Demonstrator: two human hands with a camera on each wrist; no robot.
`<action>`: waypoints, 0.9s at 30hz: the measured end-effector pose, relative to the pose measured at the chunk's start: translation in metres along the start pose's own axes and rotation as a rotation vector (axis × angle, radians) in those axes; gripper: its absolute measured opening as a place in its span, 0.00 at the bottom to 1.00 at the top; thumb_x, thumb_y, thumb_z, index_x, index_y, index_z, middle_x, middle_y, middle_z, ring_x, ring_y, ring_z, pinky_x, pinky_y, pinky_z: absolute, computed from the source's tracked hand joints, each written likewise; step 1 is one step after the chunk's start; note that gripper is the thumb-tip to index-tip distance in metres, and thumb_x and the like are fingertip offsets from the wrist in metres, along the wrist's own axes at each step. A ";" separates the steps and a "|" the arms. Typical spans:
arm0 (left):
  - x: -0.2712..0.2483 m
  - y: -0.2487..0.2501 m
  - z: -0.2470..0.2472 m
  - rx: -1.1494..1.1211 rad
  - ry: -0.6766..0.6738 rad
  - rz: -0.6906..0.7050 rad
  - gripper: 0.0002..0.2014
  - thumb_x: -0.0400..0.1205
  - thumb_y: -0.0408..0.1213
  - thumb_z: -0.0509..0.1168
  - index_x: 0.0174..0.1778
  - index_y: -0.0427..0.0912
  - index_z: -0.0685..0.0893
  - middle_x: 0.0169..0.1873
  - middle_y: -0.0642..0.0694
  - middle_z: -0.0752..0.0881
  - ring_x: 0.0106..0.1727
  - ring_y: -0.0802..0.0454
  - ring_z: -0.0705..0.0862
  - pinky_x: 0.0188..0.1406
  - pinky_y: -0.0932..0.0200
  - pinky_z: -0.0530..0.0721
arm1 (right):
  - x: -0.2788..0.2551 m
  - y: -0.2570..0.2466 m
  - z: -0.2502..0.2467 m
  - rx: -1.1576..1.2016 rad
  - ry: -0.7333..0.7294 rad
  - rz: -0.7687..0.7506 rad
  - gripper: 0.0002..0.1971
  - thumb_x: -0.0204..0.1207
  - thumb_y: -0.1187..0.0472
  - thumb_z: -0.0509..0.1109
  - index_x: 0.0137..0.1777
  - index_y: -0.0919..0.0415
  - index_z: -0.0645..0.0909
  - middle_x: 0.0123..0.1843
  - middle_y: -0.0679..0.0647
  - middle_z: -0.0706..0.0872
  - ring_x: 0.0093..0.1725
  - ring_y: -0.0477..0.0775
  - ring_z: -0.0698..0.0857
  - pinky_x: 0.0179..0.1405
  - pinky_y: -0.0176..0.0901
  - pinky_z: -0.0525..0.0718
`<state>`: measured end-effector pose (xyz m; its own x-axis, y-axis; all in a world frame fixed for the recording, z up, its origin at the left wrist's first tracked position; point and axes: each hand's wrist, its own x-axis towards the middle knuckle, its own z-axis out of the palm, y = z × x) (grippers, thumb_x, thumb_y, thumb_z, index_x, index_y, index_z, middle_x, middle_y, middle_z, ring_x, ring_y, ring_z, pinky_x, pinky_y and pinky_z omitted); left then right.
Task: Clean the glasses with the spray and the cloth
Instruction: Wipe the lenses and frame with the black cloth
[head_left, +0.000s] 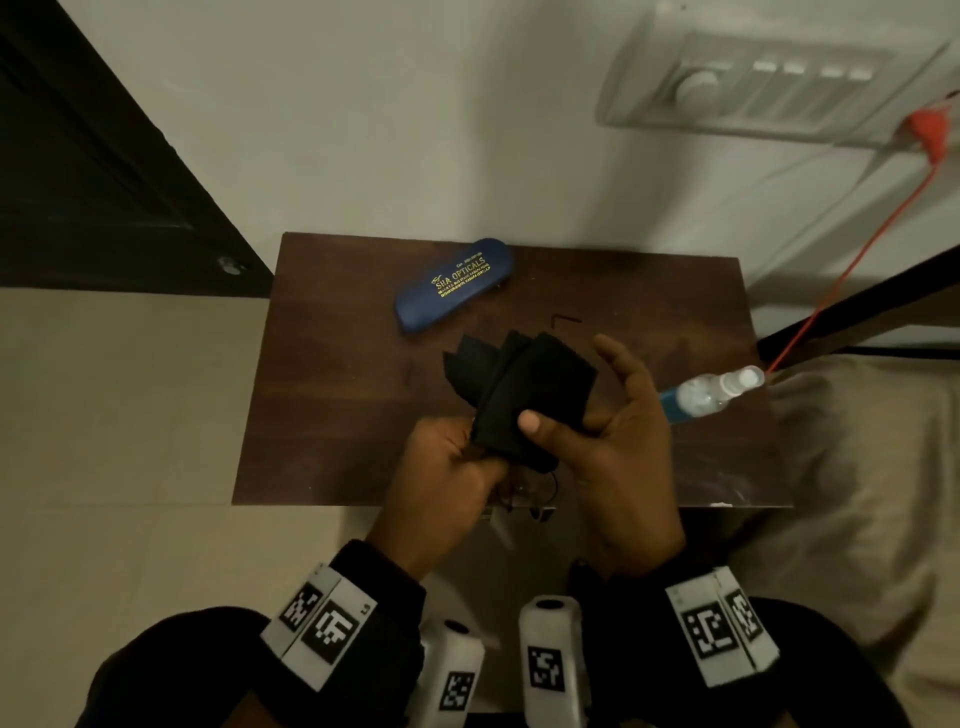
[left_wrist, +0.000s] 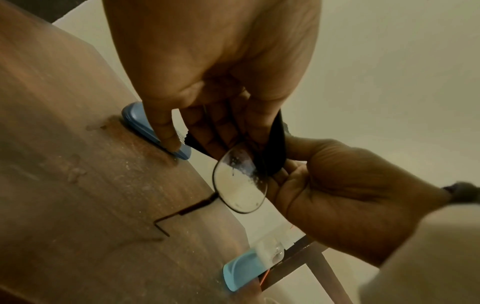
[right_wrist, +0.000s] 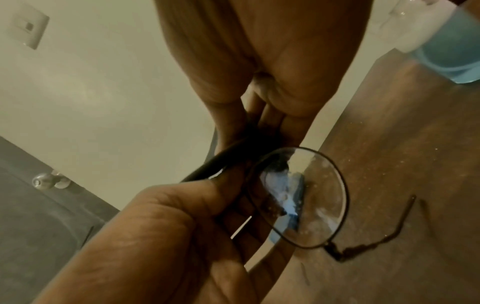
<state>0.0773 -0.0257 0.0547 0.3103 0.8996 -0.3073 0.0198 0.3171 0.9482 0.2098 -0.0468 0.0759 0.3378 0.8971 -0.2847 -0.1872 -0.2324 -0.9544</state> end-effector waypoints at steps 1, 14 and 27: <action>-0.003 0.001 0.002 -0.008 -0.005 0.010 0.06 0.73 0.28 0.68 0.39 0.32 0.90 0.33 0.30 0.88 0.36 0.32 0.87 0.39 0.33 0.86 | -0.002 -0.001 0.000 0.012 0.019 -0.007 0.38 0.64 0.72 0.79 0.72 0.52 0.68 0.39 0.61 0.91 0.41 0.58 0.92 0.37 0.45 0.89; -0.030 0.007 0.007 0.049 0.070 0.146 0.10 0.74 0.22 0.71 0.37 0.41 0.92 0.34 0.43 0.92 0.38 0.48 0.90 0.38 0.59 0.87 | -0.023 -0.011 -0.011 -0.026 -0.085 -0.013 0.34 0.63 0.75 0.78 0.64 0.47 0.71 0.42 0.63 0.91 0.44 0.58 0.91 0.39 0.45 0.89; -0.031 -0.007 0.003 0.127 0.087 0.147 0.05 0.74 0.29 0.70 0.40 0.37 0.91 0.37 0.42 0.91 0.42 0.46 0.89 0.44 0.48 0.89 | -0.021 -0.002 -0.014 -0.049 -0.188 0.061 0.16 0.69 0.76 0.73 0.53 0.59 0.83 0.50 0.58 0.91 0.51 0.57 0.90 0.48 0.49 0.88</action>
<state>0.0707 -0.0565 0.0572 0.2352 0.9578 -0.1652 0.1016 0.1448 0.9842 0.2154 -0.0705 0.0822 0.1478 0.9342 -0.3247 -0.1558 -0.3022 -0.9404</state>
